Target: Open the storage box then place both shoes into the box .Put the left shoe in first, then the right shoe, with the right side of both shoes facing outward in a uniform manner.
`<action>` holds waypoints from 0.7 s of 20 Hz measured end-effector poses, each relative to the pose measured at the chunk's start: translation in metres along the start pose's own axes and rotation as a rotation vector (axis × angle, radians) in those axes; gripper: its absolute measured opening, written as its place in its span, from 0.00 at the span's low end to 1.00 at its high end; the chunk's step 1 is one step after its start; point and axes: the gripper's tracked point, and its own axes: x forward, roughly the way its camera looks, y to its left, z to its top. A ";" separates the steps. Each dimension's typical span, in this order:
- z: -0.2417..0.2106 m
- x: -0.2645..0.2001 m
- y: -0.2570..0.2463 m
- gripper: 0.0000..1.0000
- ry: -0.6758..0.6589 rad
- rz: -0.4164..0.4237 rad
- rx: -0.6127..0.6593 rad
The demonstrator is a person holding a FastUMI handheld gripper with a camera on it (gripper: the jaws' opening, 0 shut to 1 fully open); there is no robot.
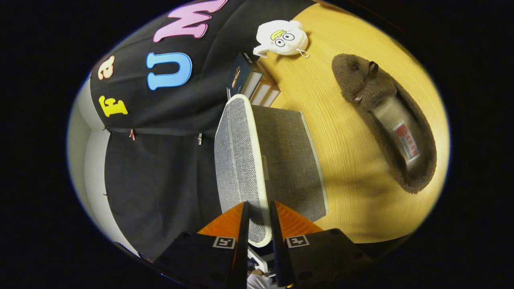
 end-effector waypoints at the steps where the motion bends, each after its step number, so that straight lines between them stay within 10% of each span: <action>1: -0.001 -0.002 0.002 0.29 0.011 0.009 0.005; 14: -0.009 0.000 0.022 0.05 0.034 0.091 0.024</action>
